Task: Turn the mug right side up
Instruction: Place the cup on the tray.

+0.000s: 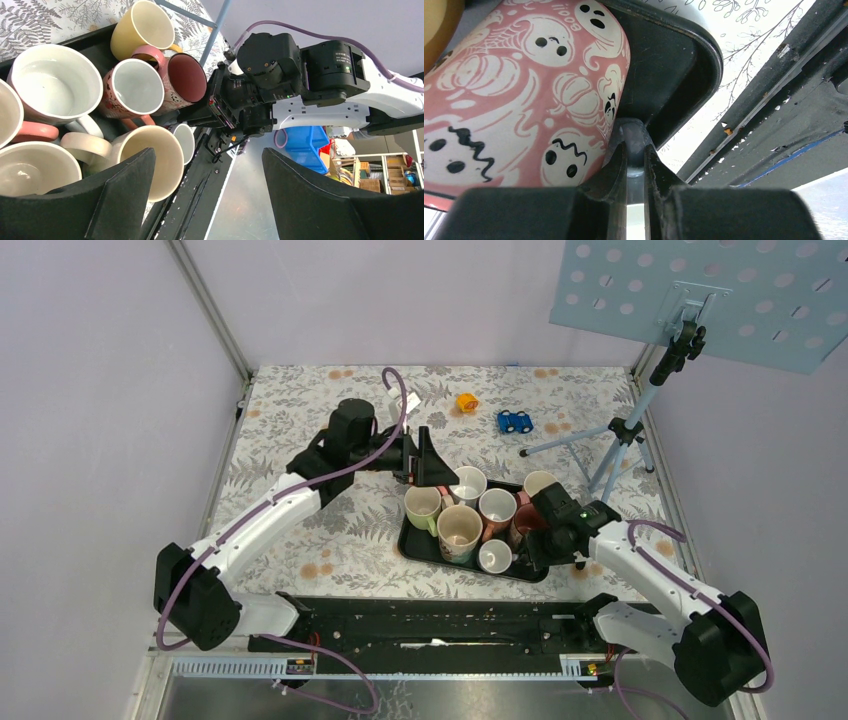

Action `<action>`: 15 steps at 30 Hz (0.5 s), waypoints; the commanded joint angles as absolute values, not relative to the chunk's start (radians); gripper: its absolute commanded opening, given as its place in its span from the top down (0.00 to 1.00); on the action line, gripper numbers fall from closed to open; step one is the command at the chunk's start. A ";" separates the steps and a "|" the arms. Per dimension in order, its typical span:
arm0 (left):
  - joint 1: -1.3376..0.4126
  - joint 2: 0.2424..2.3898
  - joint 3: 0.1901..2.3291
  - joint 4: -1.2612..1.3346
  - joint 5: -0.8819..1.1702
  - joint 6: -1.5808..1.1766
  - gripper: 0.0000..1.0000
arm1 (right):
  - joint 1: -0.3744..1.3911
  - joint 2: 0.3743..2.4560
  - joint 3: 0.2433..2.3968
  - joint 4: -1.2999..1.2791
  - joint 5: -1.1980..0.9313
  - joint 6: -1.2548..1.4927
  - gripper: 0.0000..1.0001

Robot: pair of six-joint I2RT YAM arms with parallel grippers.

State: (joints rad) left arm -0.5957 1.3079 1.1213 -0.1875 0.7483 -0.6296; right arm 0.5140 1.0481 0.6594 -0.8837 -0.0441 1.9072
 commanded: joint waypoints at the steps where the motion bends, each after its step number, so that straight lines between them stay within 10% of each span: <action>1: -0.605 1.277 1.158 -0.163 0.761 -0.597 0.18 | 0.520 1.056 0.701 -0.899 -0.060 1.916 0.85; 15: -0.625 1.278 1.155 -0.164 0.755 -0.591 0.18 | 0.522 1.086 0.720 -0.872 -0.066 1.911 0.77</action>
State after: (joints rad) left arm -0.6205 1.3079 1.1213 -0.1898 0.7479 -0.6147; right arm 0.5140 1.0767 0.6701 -0.8776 -0.0463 1.9079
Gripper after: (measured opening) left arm 0.823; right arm 0.224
